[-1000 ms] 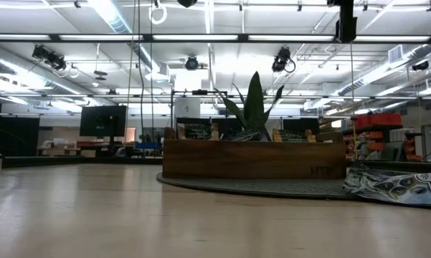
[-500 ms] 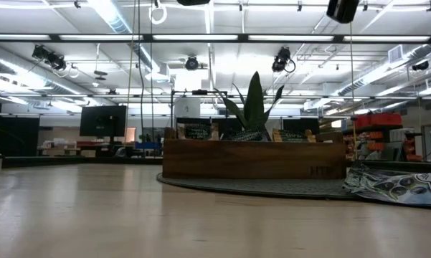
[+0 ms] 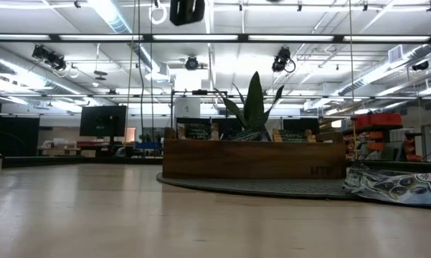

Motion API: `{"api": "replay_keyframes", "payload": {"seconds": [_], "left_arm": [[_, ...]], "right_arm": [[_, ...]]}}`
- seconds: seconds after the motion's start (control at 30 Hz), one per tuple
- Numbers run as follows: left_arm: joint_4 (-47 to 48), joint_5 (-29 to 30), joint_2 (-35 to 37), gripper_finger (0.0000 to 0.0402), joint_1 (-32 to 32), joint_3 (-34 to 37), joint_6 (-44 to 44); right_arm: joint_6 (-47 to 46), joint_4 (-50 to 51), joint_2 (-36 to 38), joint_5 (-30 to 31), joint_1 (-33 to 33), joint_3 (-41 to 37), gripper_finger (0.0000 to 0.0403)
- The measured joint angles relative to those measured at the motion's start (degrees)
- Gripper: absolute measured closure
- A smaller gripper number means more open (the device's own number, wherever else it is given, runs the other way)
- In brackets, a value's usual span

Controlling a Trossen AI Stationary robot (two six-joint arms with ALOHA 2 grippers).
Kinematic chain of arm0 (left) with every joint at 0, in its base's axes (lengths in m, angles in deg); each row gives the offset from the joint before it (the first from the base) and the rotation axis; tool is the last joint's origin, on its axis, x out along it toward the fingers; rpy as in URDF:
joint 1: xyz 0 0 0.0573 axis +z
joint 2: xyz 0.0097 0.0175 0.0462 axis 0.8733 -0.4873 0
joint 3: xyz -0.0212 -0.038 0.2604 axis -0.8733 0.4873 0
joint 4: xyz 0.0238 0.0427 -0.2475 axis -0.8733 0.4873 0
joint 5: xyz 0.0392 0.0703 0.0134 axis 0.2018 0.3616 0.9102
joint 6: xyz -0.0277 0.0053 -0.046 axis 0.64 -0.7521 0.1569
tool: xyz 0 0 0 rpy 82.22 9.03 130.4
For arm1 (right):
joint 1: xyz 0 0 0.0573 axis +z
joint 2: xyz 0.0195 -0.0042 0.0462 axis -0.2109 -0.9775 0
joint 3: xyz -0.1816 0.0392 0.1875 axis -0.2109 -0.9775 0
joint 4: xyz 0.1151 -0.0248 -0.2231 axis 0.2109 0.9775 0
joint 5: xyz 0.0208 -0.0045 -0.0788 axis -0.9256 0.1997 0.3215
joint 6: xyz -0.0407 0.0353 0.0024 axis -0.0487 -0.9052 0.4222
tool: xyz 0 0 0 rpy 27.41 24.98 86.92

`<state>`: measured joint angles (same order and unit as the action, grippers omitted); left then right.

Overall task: Pick & Place Tea
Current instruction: Put the yellow tea bag into the right section of the wooden organizer

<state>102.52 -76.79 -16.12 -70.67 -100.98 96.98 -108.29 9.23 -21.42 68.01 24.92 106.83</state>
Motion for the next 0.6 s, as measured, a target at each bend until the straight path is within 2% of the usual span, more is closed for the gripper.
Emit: {"api": "replay_keyframes", "payload": {"seconds": [0.3,0.6], "left_arm": [[17.46,8.19,0.12,0.0401,0.07,-12.32,-14.12],[24.39,8.41,-0.34,0.0401,-0.09,-13.64,-20.47]], "right_arm": [[4.07,-0.03,-9.45,-4.94,-3.44,6.19,0.0233],[8.56,0.02,-18.94,-7.14,-5.27,15.97,0.0233]]}}
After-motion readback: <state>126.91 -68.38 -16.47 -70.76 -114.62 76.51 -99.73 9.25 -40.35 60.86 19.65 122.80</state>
